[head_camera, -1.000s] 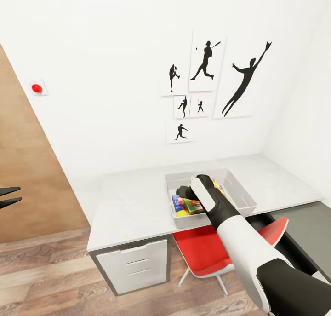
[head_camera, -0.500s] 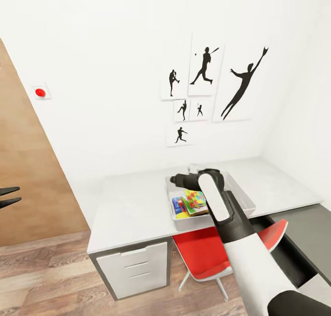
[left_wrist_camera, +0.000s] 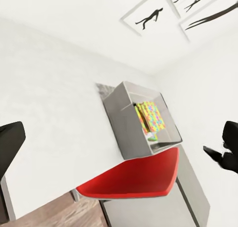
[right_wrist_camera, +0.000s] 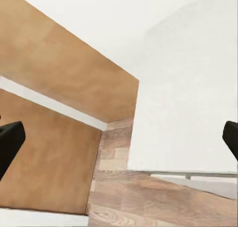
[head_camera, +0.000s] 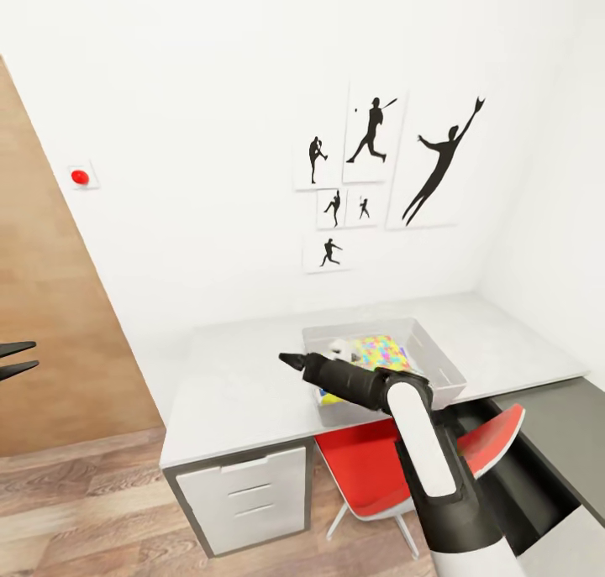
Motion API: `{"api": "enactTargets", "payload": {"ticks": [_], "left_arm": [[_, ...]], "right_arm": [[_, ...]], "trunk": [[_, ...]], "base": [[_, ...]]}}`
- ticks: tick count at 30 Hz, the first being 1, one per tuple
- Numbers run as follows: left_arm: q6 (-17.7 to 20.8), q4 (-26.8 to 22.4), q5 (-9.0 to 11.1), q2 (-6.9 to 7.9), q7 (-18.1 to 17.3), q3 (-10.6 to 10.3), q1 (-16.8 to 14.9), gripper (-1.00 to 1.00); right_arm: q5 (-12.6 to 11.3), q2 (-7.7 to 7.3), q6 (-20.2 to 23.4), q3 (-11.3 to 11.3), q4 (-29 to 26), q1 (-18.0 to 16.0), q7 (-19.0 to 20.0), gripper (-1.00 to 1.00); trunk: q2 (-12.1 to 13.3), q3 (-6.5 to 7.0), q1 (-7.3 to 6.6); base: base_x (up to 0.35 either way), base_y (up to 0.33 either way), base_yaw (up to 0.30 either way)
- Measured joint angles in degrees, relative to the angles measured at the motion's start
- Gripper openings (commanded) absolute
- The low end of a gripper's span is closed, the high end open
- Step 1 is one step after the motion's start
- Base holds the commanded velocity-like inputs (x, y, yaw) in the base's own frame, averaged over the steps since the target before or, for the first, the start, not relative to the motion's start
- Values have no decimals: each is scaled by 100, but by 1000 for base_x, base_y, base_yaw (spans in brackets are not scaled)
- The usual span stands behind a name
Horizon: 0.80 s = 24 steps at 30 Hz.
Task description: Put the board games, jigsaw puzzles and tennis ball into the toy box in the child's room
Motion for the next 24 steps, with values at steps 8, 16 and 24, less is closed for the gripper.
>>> {"api": "enactTargets", "payload": {"ticks": [8,16,24], "left_arm": [[1,0,0,-29,-1,0,0,100],[1,0,1,-59,0,-1,0,100],[1,0,-3,-67,-2,-1,-2,100]], "right_arm": [[-28,-70,-1079,682,-10,919,1268,100],[-38,-242,-1577,788,-12,1485,1443,100],[-26,-380,-1693,758,-5,1547,1514,100]], "trunk": [[0,75,0],[0,151,0],[0,227,0]], "base": [[-99,76,0],[-12,10,0],[-1,107,-38]]}}
